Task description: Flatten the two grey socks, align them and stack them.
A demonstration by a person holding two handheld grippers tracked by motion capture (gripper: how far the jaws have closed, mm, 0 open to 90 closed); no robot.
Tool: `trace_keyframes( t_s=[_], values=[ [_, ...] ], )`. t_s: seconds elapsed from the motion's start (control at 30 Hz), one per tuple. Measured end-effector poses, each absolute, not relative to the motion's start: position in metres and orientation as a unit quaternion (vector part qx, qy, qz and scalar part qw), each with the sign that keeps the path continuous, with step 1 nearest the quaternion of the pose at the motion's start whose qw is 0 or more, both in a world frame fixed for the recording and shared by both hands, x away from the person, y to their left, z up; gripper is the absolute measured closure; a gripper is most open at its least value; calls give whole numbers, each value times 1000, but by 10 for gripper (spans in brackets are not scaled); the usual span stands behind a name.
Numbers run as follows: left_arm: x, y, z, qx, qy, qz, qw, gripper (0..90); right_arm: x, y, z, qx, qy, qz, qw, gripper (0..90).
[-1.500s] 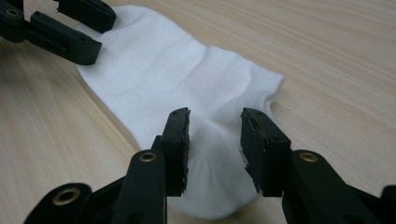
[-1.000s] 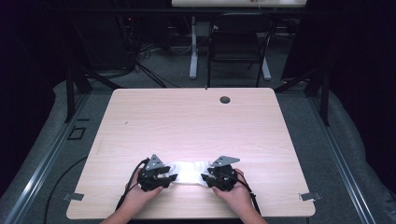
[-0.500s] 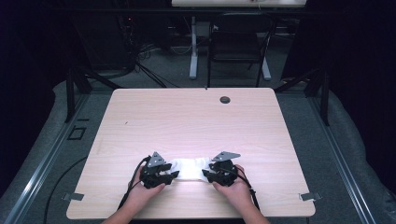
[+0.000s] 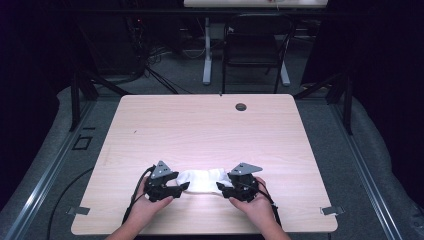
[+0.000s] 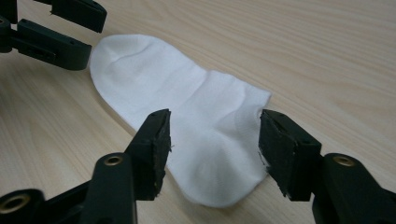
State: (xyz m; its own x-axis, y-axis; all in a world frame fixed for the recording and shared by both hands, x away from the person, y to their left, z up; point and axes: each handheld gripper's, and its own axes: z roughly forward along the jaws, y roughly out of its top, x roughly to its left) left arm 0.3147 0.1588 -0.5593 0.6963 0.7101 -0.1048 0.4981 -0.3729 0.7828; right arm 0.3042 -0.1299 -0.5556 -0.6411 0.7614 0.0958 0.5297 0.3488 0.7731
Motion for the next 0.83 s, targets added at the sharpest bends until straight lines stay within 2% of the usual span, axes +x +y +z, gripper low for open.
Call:
trace_keyframes(
  t_s=[0.37,0.83],
  values=[
    [307,178,-550,823,366,140,410,362,291,-151,-549,401,807,404,158,366],
    [307,208,-565,813,386,159,407,356,277,-163,-562,404,799,413,166,363]
  ],
)
